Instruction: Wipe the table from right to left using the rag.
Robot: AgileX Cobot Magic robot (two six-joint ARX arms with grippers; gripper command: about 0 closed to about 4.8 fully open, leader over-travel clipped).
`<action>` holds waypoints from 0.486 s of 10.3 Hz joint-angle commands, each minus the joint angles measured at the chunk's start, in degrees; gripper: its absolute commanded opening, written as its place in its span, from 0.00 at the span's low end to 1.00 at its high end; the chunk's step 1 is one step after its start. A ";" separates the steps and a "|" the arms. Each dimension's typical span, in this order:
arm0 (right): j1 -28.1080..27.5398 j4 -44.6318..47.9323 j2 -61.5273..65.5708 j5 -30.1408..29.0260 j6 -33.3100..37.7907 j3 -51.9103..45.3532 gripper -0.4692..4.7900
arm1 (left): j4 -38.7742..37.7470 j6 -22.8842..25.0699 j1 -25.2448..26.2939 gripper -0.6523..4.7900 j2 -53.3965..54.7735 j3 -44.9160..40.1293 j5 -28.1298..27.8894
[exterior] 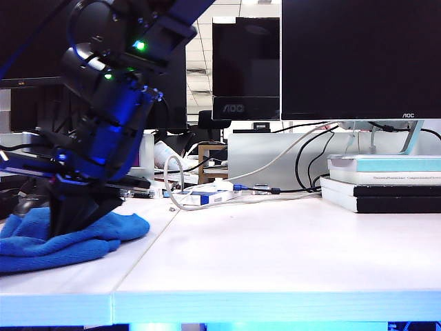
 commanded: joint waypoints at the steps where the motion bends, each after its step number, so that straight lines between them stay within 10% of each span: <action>1: 1.07 0.20 2.71 0.24 1.29 1.95 0.08 | -8.09 -4.92 -0.02 0.11 -0.22 8.24 -10.95; 5: 3.34 1.60 5.27 0.26 2.64 4.81 0.08 | -14.14 -5.20 -0.02 0.11 -0.28 9.68 -10.88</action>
